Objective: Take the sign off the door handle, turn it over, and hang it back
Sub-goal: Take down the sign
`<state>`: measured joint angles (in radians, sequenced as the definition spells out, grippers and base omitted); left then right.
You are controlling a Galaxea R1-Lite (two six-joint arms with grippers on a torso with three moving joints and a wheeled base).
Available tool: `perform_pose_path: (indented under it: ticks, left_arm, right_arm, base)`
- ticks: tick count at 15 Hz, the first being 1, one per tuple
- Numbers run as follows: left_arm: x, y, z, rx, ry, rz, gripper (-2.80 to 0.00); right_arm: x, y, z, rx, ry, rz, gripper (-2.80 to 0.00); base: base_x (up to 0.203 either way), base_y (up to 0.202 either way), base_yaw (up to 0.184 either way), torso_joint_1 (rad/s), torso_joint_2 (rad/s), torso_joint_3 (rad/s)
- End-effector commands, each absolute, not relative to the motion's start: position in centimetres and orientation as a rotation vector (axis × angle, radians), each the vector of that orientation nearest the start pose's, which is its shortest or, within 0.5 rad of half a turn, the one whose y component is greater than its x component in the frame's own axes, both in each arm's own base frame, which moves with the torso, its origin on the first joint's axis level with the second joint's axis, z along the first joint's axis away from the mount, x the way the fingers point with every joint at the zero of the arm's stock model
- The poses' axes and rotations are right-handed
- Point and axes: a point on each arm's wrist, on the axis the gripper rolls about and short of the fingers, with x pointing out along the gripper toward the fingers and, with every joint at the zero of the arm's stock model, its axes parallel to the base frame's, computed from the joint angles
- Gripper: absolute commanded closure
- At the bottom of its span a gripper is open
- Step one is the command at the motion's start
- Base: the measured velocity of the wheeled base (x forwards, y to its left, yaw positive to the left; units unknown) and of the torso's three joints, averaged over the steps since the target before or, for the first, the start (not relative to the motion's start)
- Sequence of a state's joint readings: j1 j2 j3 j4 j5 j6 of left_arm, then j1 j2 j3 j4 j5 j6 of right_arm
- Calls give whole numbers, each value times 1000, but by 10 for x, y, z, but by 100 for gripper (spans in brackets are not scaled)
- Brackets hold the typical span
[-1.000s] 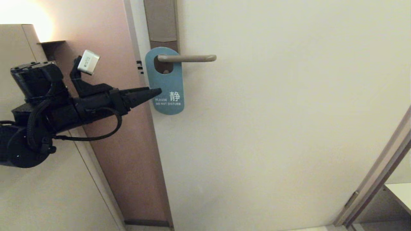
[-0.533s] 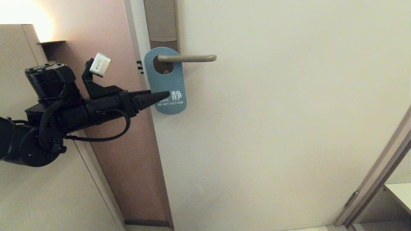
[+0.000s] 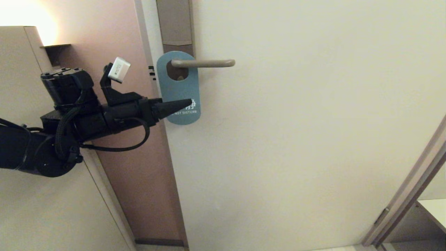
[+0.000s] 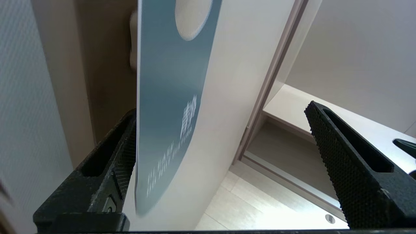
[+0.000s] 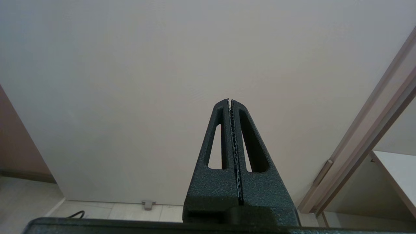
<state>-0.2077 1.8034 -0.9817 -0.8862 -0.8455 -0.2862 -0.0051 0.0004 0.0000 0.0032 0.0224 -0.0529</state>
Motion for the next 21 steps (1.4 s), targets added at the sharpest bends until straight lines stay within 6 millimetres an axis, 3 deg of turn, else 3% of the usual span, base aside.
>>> perform_pose_path:
  ticks: [1,6,15,16,17,21]
  left_arm:
    - [338,-96,219,-235,81,-1080,-280]
    - [349,-109,218,-231,74,-1107,-280]
    - [351,-112,215,-228,76,-1108,-280]
    - [352,-112,214,-224,71,-1108,-19]
    - [352,-112,215,-222,59,-1110,0]
    - [351,-112,217,-226,56,-1111,0]
  right_arm:
    - [-23,1,75,-53,3,18,0]
    - [-23,1,75,-54,3,18,0]
    - [-23,1,75,-54,3,18,0]
    - [-23,1,75,-54,3,18,0]
    - [-23,1,75,-54,3,18,0]
    - [-23,1,75,-54,3,18,0]
  base:
    - [0,0,0,0,0,0]
    - [0,0,0,0,0,0]
    - [0,0,0,0,0,0]
    - [0,0,0,0,0,0]
    - [0,0,0,0,0,0]
    - [0,0,0,0,0,0]
